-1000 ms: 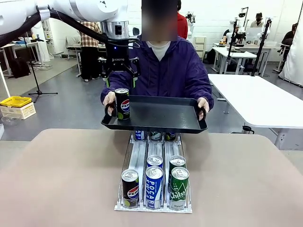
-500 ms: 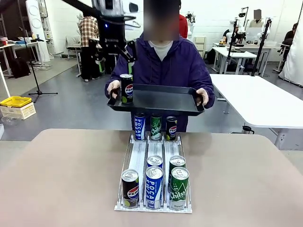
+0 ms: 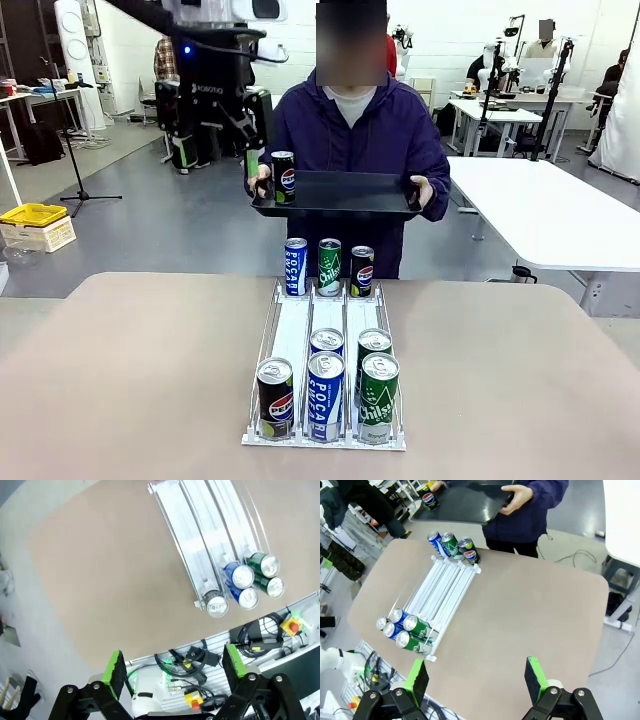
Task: Retrieve and hand over the desired beverage to the person.
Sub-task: Place the picked can on the Handle tray extended by the person, then pick up another can of the same type that the person held from the Automatic Can Dispenser.
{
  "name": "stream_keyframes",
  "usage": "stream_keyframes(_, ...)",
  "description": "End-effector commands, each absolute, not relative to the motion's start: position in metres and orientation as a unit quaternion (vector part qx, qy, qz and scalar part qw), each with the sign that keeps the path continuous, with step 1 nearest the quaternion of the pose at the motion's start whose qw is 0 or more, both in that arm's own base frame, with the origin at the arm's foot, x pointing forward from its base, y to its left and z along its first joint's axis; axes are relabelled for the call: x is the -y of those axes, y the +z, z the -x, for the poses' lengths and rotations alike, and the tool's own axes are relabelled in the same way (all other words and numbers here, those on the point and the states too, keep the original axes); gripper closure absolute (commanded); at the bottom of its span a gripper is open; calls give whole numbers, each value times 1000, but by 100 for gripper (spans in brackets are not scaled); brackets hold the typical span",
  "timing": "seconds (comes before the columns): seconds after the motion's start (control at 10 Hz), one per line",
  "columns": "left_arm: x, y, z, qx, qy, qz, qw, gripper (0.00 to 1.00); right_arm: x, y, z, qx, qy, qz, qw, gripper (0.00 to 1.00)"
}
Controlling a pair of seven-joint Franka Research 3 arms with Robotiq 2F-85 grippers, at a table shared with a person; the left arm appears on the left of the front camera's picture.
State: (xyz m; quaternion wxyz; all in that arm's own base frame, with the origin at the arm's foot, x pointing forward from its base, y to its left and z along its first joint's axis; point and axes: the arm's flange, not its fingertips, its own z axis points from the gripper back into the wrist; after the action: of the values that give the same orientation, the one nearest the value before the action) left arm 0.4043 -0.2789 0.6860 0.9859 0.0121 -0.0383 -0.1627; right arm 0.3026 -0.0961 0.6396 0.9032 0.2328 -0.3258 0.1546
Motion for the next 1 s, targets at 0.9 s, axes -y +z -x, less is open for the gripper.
stream_keyframes(0.9, 242, 647, -407, -3, -124, -5, 992, 0, 96, 639, -302, 326, 162, -239, 900, 0)
